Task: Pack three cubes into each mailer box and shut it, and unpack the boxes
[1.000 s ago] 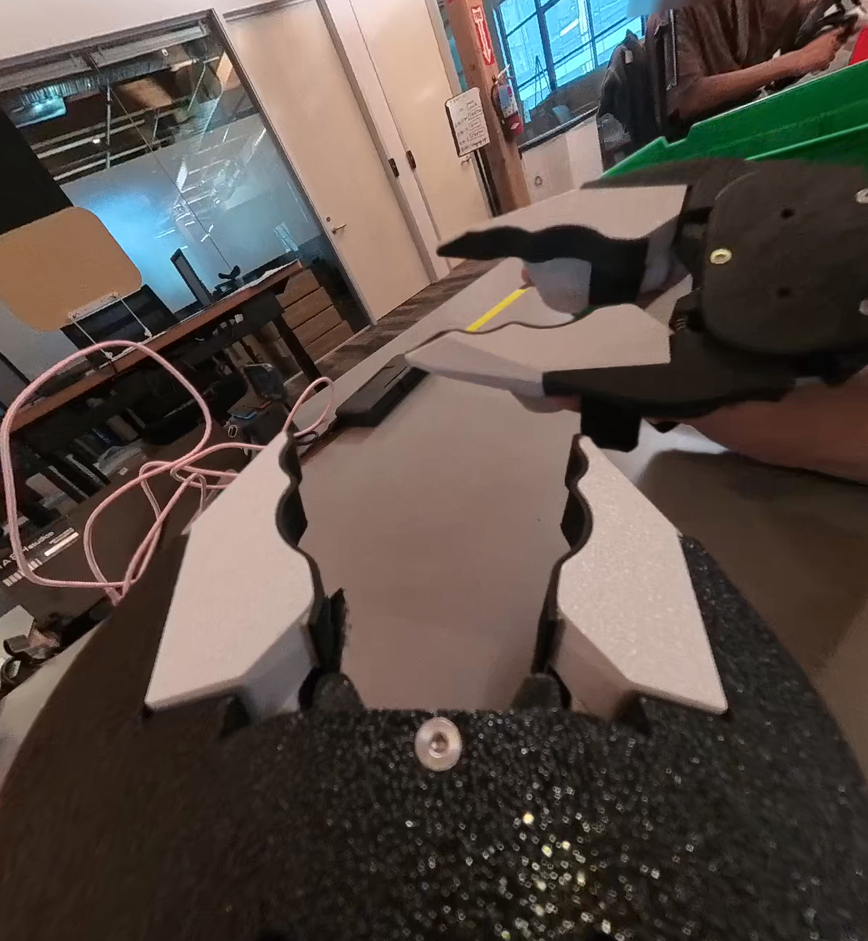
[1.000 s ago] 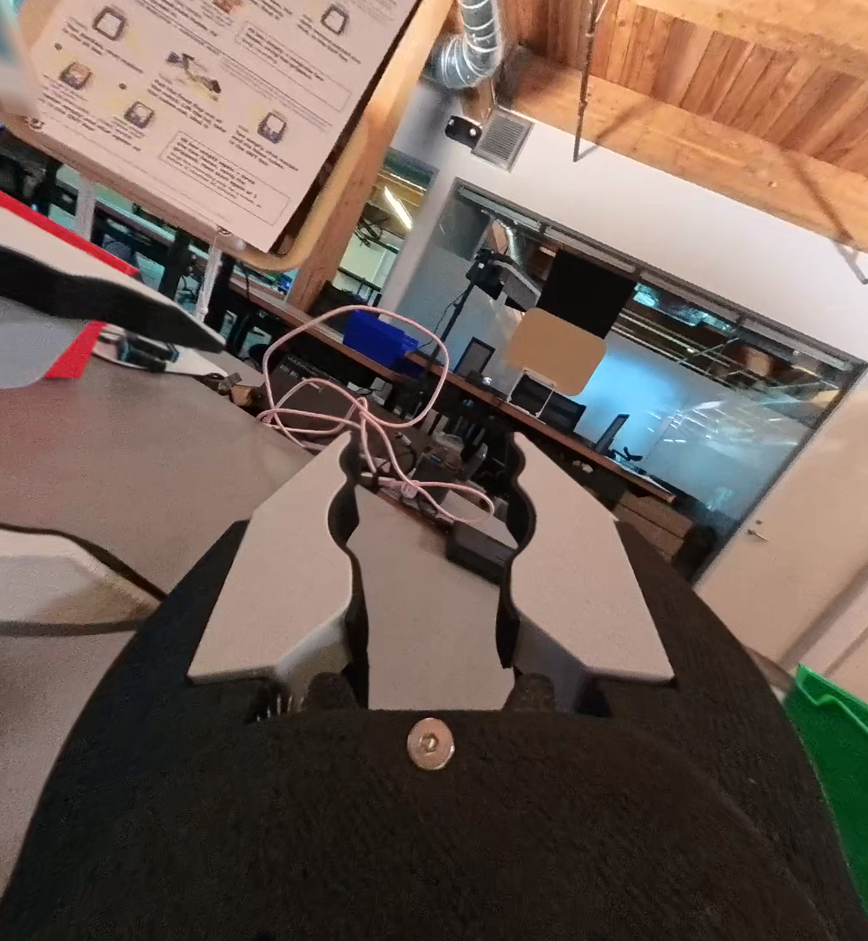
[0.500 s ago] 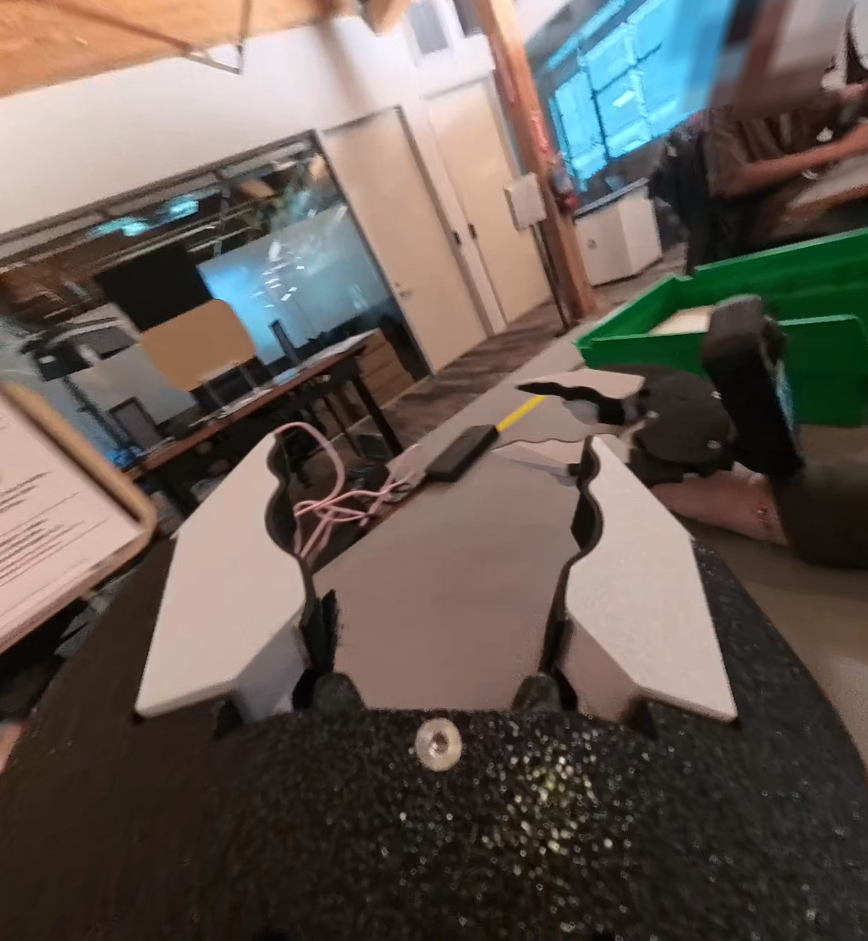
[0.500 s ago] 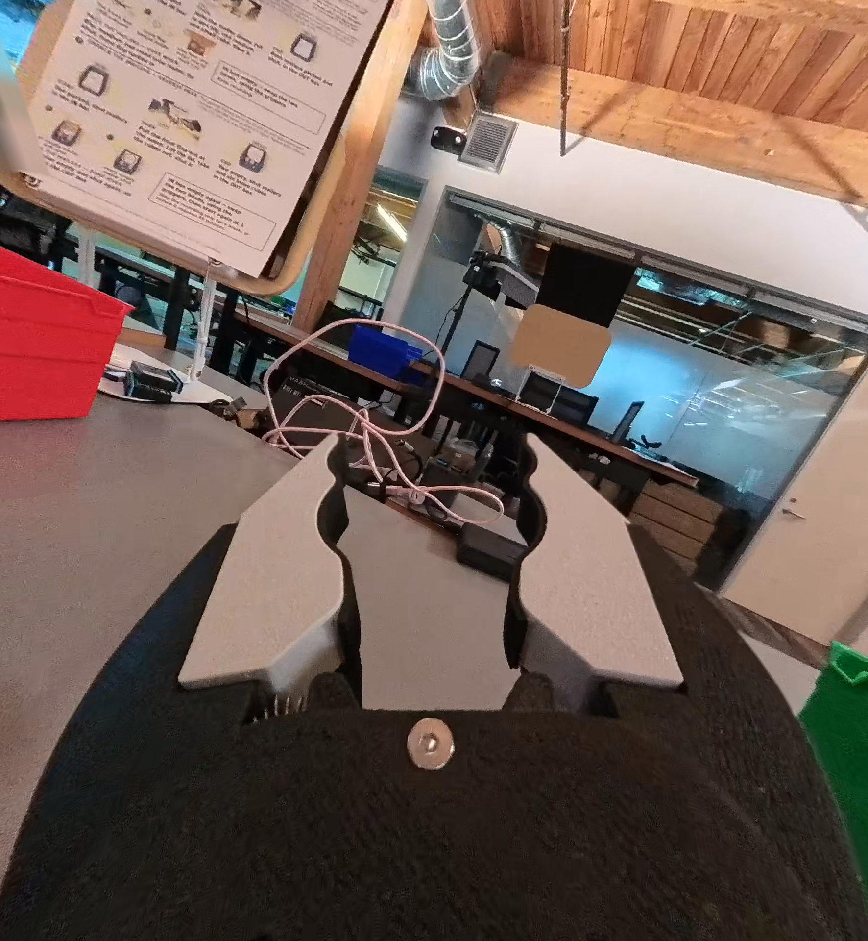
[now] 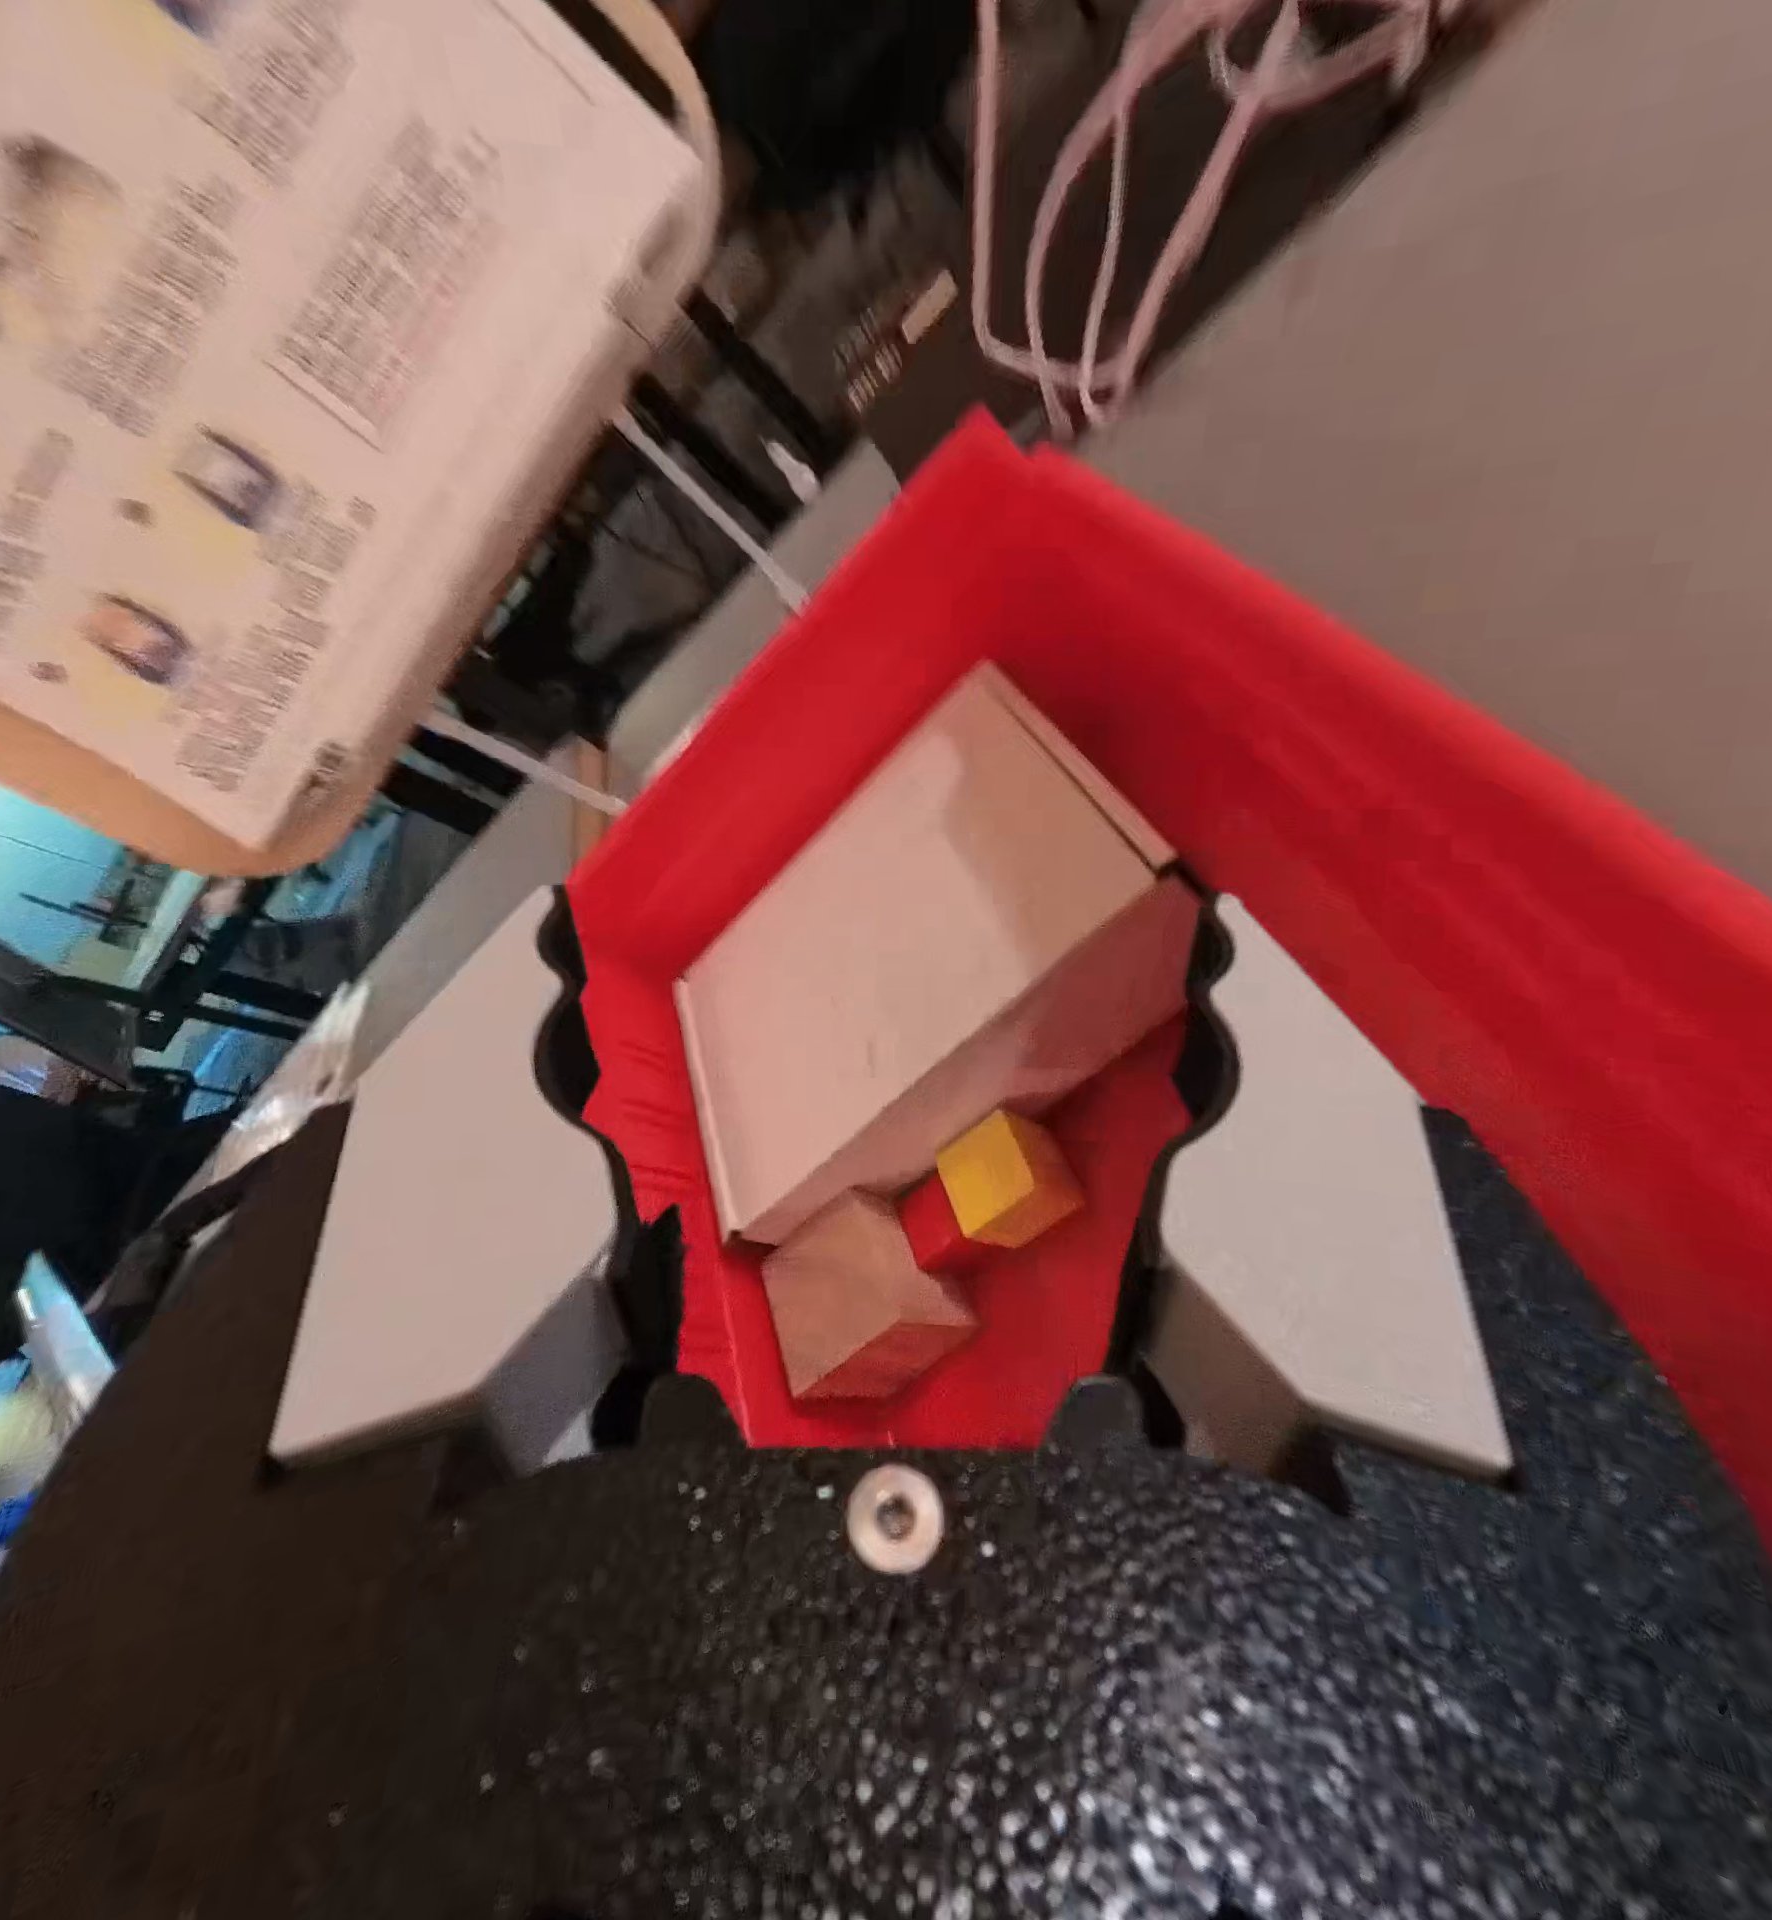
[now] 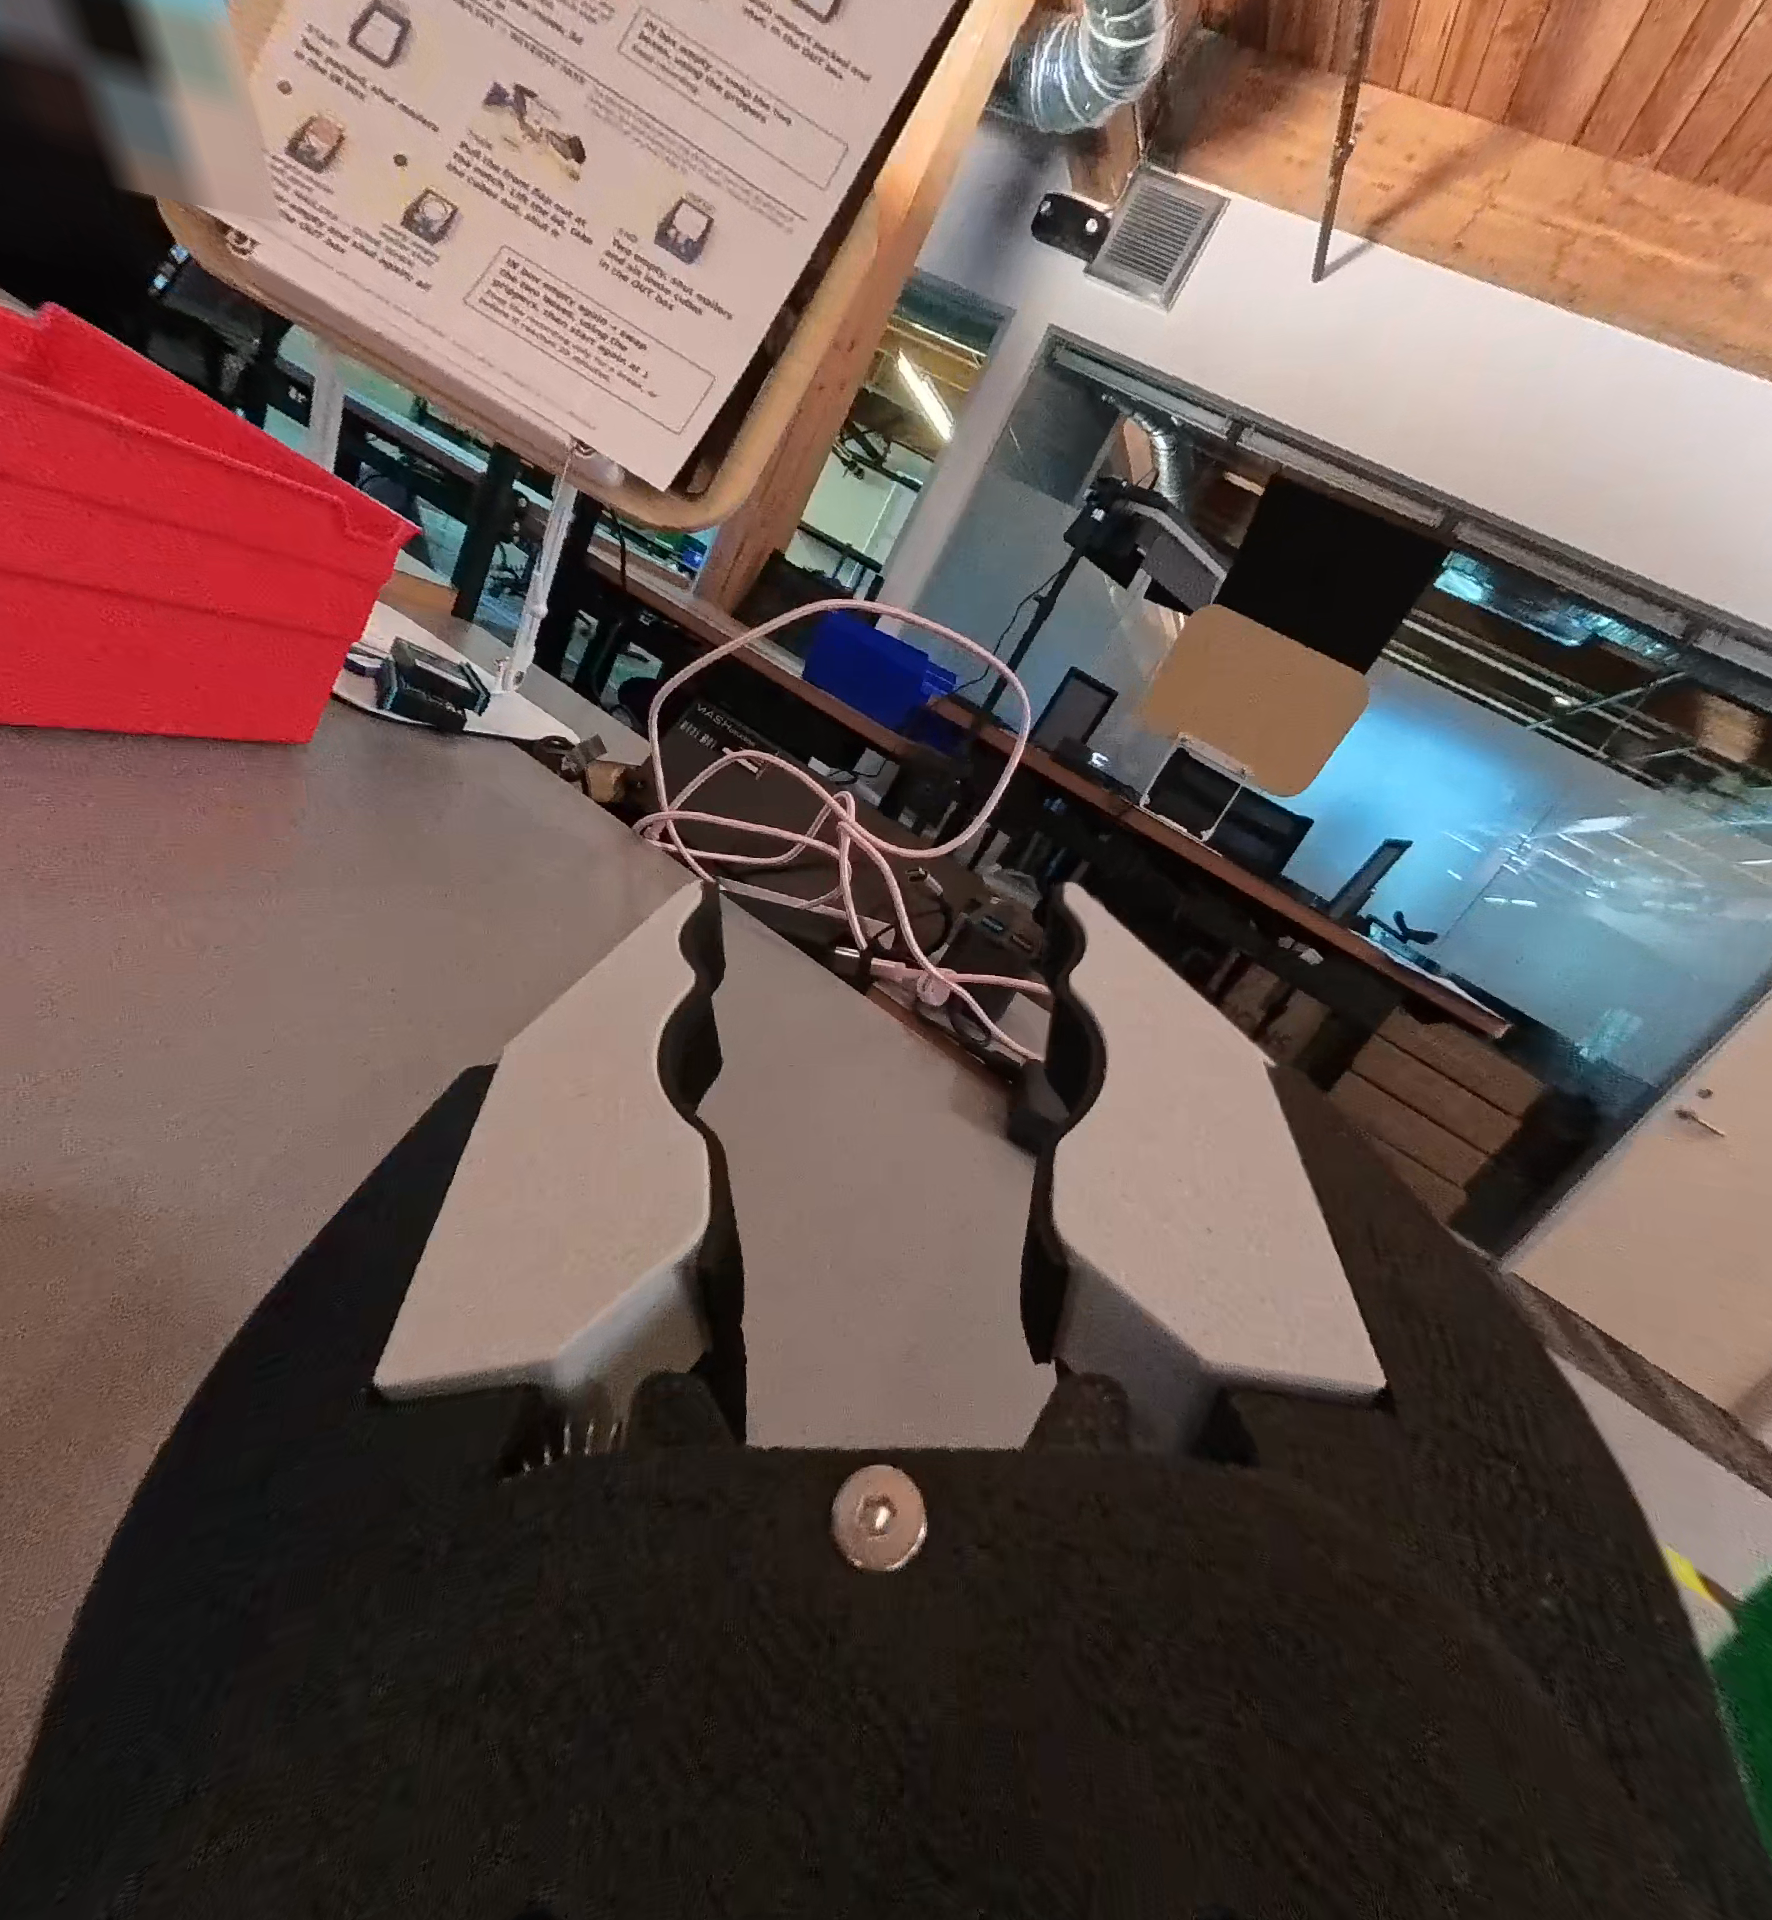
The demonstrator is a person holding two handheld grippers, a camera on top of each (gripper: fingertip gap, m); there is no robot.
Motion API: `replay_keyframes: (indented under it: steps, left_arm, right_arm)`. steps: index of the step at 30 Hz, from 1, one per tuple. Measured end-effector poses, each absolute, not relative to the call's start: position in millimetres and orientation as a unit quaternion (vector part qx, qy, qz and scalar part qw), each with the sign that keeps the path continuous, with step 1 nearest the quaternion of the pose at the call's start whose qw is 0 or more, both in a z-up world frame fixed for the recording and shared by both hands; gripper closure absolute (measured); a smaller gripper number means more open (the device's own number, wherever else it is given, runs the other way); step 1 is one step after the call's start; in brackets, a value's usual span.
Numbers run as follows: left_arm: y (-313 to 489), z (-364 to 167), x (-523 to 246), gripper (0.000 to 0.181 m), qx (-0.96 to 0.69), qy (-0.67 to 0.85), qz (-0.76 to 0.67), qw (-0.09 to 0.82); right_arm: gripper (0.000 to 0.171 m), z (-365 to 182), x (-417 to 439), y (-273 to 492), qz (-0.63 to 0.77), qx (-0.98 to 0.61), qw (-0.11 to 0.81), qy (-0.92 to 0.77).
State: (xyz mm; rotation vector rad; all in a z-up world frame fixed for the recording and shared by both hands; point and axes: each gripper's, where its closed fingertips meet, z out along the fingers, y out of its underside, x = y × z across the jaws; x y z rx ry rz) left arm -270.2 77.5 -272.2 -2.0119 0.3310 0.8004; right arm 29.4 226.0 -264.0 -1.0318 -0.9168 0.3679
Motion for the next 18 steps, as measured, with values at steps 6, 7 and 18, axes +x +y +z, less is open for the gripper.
replay_keyframes:
  steps: [6,7,18]
  left_arm:
    - [93.3,-318.2,-278.5,0.057,-0.865,0.158,0.314,0.357]
    - [96.6,-319.9,-277.6,0.057,-0.865,0.162,0.313,0.356]
    - [110.9,-342.3,-282.1,0.063,-0.872,0.216,0.301,0.319]
  right_arm:
    - [0.111,-267.4,27.1,228.4,0.179,-0.481,0.746,-0.425]
    - [0.111,-268.4,26.1,228.9,0.178,-0.481,0.744,-0.427]
    - [0.113,-271.7,20.3,228.3,0.173,-0.478,0.739,-0.442]
